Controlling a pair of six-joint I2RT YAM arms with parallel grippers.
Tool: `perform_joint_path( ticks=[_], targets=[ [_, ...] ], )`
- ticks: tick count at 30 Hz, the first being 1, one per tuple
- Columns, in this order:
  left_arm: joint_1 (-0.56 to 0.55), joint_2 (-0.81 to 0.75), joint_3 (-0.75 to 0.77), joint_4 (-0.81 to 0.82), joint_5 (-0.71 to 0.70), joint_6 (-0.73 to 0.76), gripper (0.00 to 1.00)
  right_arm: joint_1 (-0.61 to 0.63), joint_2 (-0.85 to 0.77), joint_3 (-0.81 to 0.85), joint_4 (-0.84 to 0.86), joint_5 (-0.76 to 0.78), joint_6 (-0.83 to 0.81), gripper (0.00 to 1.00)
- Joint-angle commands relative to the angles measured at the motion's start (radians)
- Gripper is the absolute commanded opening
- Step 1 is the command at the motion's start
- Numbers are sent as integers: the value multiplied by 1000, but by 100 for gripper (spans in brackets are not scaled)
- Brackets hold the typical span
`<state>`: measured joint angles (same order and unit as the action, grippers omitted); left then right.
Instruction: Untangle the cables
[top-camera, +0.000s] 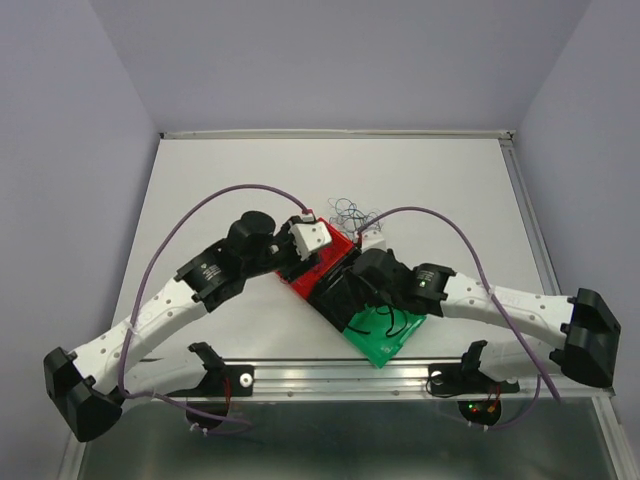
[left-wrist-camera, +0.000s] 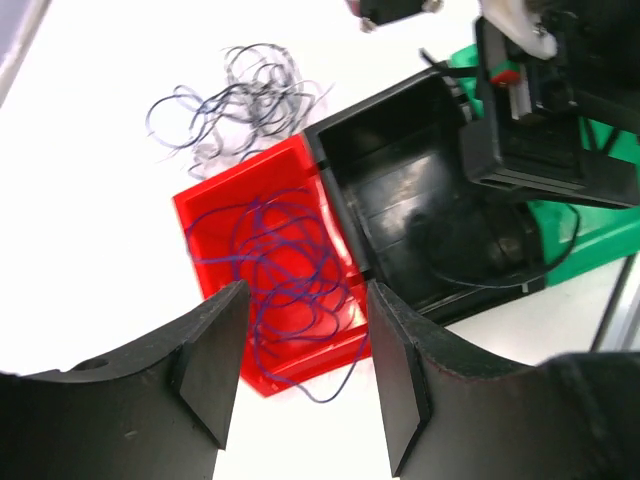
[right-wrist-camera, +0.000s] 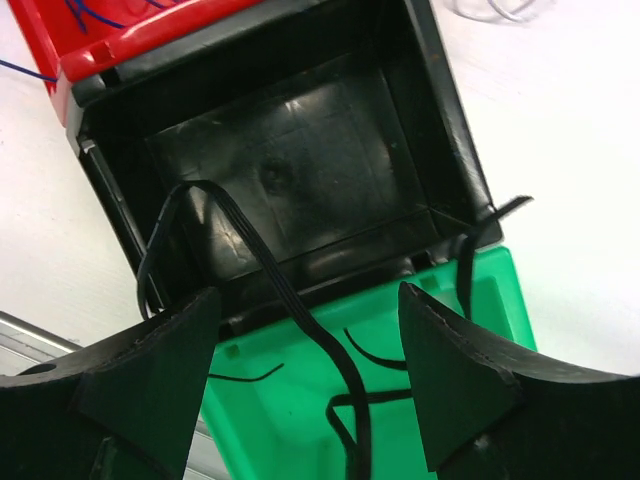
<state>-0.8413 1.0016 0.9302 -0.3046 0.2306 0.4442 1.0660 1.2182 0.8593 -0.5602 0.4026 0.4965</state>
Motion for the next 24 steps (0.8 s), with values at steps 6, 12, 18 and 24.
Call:
perform_joint_path(
  ticks=[6, 12, 18, 24],
  targets=[
    [131, -190, -93, 162, 3, -58, 61, -35, 130, 158, 48, -91, -168, 78],
    [137, -201, -103, 167, 13, -64, 61, -118, 223, 202, 17, -231, -260, 78],
    [145, -204, -119, 176, 19, -64, 61, -130, 284, 233, -4, -320, -300, 72],
    [150, -192, -126, 173, 38, -64, 61, -130, 271, 233, -4, -425, -320, 66]
  ],
)
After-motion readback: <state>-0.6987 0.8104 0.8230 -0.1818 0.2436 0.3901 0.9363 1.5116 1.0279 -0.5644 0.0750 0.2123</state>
